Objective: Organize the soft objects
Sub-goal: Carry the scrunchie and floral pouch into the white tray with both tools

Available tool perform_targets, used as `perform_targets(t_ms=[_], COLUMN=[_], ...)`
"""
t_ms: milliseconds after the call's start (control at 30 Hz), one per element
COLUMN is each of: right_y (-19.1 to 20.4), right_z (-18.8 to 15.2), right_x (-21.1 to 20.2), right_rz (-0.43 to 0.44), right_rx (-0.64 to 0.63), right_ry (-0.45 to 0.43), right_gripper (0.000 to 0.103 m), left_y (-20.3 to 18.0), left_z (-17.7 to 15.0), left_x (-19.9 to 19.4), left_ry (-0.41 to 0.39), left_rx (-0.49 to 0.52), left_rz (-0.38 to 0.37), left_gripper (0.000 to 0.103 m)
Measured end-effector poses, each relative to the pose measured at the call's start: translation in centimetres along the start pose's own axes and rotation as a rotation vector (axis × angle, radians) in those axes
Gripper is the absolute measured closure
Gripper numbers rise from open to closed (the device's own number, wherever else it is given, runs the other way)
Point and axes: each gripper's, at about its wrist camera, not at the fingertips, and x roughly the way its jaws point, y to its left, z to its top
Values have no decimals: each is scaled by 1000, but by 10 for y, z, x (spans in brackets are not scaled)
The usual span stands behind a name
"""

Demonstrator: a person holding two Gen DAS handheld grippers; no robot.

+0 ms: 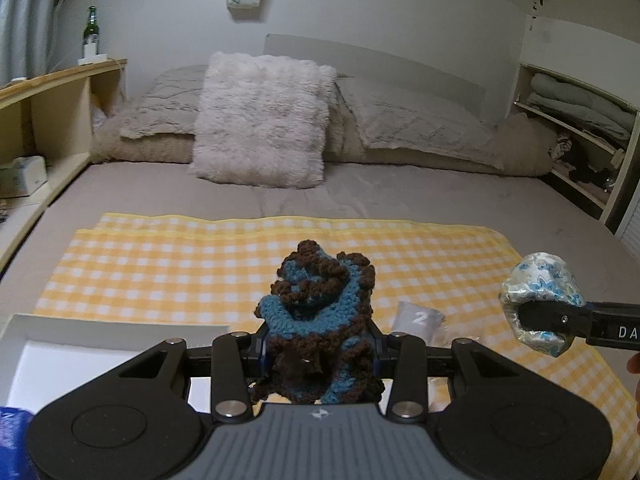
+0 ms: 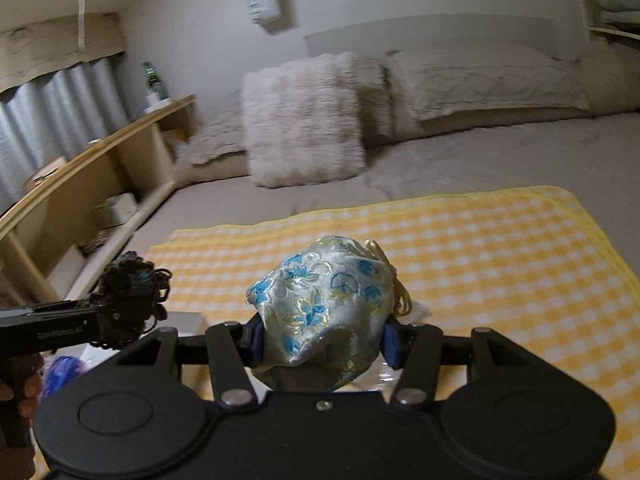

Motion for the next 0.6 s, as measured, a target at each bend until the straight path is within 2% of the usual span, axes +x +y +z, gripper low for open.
perform_targets(t_ms=[600], right_y=[103], right_z=[-27], right_x=[50], right_rz=[157], right_rx=[-154], right_ry=[144], right_gripper=[49], left_y=[102], left_z=[-34], left_x=[-39], left_ry=[65], left_rx=[-52], left_rz=[141], left_gripper=[60])
